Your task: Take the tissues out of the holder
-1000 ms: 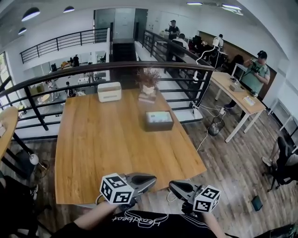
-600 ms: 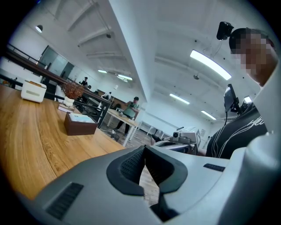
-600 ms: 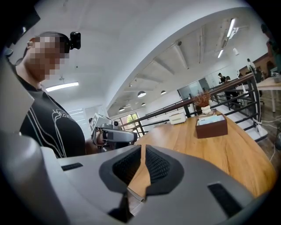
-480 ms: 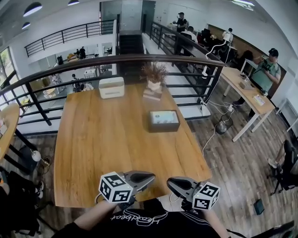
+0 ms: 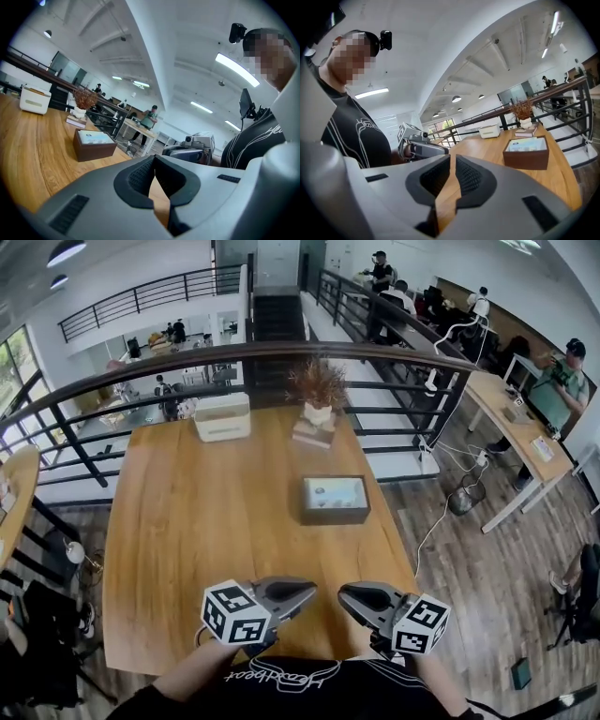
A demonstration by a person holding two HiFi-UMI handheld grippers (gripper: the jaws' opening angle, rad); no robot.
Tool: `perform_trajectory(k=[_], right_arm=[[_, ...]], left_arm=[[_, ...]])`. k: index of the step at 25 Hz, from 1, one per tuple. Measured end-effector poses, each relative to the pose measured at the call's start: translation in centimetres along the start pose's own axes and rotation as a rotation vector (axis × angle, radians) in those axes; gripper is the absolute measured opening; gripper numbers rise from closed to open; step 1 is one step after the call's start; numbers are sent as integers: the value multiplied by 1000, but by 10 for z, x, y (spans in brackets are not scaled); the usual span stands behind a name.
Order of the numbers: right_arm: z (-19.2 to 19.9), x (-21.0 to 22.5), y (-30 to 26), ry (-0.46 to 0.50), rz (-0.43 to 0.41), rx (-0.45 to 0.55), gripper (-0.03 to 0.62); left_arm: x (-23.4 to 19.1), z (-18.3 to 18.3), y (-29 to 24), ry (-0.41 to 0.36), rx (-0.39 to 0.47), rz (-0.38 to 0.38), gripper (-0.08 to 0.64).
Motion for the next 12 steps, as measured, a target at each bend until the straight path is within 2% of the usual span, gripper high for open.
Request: perform_trajectory(k=[4,9,12], right_arm=[[-20,38,-23,41,-35,-21,20],[-46,95,-61,76,-27,-42,20],[-59,123,-88,138,-21,-78,20]], left_arm=[[-34,-17,-13,13,13,-23,12],[-77,-36,-27,18,16,-48,12],[-102,-44,-28,36,29,-70,12]])
Point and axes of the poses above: the fingertips, and each gripper's own axes: y backward along the fingers, x to its right, z out of its underside, the point moved 6 cm from there along y, backward along the fingers, and after that the axes turned 12 degrees about z, right-handed, at the moved point
